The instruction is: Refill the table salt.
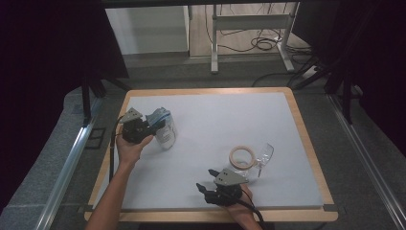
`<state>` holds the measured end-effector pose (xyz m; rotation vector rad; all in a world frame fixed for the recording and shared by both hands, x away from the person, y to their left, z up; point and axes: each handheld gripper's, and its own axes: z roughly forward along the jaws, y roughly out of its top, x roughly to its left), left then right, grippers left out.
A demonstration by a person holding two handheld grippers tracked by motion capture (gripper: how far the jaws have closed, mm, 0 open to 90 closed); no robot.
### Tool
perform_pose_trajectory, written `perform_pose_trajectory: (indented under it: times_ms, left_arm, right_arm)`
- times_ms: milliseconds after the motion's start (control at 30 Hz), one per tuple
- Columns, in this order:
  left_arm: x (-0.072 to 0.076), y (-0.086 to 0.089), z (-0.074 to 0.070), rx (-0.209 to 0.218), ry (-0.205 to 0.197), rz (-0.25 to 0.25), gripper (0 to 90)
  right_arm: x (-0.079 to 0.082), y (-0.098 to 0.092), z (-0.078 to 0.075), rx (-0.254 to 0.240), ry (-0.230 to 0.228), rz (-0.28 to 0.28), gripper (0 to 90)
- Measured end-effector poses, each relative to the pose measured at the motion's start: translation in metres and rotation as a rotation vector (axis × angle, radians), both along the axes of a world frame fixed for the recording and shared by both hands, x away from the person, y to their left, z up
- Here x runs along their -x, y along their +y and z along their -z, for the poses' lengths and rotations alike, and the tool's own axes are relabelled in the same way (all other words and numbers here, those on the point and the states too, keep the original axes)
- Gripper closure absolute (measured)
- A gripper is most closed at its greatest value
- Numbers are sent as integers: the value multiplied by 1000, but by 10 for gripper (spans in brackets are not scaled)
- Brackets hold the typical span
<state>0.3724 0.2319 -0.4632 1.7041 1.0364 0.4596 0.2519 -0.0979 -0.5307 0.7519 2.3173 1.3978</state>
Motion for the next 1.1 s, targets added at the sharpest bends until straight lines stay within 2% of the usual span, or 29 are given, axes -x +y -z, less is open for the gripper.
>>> perform_pose_trajectory:
  times_ms: [67,167,600,833,1000,1100]
  left_arm:
    - [-1,2,0,18,4,-4,865]
    - [-1,3,1,29,7,-2,898]
    - [0,-4,-5,26,0,23,900]
    - [14,-8,-18,43,-21,61,900]
    - [23,-10,-27,36,-35,87,900]
    - [30,-11,-32,51,-40,111,900]
  right_arm:
    - [0,0,1,4,-1,0,357]
    - [0,0,1,8,-1,1,357]
    - [0,1,1,5,-5,3,358]
    - [0,2,1,6,-7,3,357]
    - [1,5,2,10,-9,-6,358]
    - [1,8,3,10,-3,-10,357]
